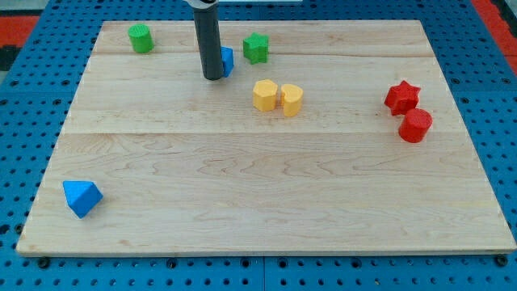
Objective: Move the blue cube closer to green star
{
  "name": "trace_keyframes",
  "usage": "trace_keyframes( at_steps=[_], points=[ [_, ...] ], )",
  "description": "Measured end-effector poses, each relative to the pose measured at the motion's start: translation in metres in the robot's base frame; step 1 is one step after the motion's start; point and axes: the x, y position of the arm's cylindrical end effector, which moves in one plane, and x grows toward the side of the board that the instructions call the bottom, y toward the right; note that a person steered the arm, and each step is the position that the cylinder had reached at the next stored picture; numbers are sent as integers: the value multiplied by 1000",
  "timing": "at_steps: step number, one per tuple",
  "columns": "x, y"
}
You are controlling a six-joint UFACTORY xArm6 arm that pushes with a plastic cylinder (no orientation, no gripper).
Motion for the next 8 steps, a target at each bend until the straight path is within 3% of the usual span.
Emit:
trace_keyframes(
  at_steps=[4,5,8],
  points=[
    [-23,22],
    [-22,-5],
    [-41,-5]
  ],
)
